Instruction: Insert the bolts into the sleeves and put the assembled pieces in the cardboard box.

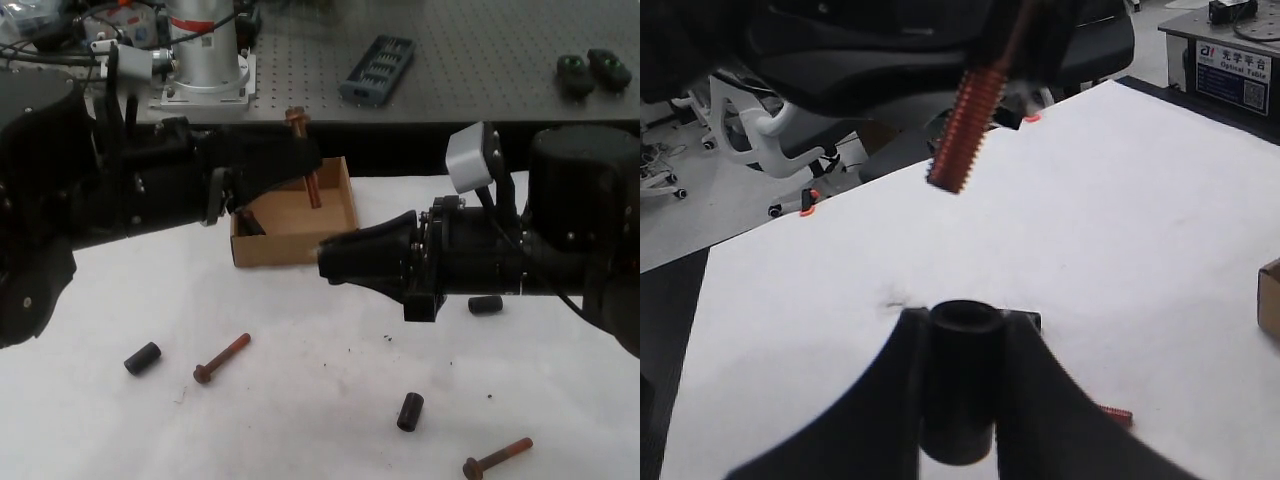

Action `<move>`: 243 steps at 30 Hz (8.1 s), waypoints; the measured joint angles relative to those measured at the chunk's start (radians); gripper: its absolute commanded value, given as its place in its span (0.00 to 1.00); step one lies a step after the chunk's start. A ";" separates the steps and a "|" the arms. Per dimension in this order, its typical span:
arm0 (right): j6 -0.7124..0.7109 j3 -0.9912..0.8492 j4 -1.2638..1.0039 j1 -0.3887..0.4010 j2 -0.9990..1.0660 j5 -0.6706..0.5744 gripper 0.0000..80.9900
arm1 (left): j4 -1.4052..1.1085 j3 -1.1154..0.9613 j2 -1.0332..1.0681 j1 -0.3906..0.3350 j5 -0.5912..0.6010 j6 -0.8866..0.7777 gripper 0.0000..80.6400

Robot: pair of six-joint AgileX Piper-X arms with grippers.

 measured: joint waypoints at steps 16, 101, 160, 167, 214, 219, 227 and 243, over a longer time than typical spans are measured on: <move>0.029 0.004 0.022 0.000 0.046 0.007 0.05 | 0.002 0.118 0.000 -0.023 -0.047 0.115 0.01; 0.168 0.129 -0.189 0.045 0.046 -0.081 0.05 | -0.082 0.159 0.000 -0.068 -0.018 0.184 0.01; 0.216 0.129 -0.273 0.004 0.046 -0.074 0.05 | -0.017 0.159 0.000 -0.059 0.074 0.243 0.01; 0.252 0.129 -0.301 -0.013 0.046 -0.095 0.05 | -0.023 0.154 0.000 -0.066 0.058 0.287 0.01; 0.219 -0.954 0.621 -0.077 0.662 0.207 0.05 | 0.783 0.157 -0.333 0.066 -0.628 0.704 0.59; 0.219 -1.086 0.694 -0.071 0.775 0.236 0.05 | 0.801 0.157 -0.333 0.066 -0.628 0.704 0.59; 0.219 -1.240 0.800 -0.070 0.870 0.327 0.05 | 0.851 0.157 -0.333 0.066 -0.603 0.690 0.59; 0.171 -1.249 0.797 -0.070 0.879 0.346 0.48 | 0.869 0.157 -0.333 0.066 -0.515 0.621 0.59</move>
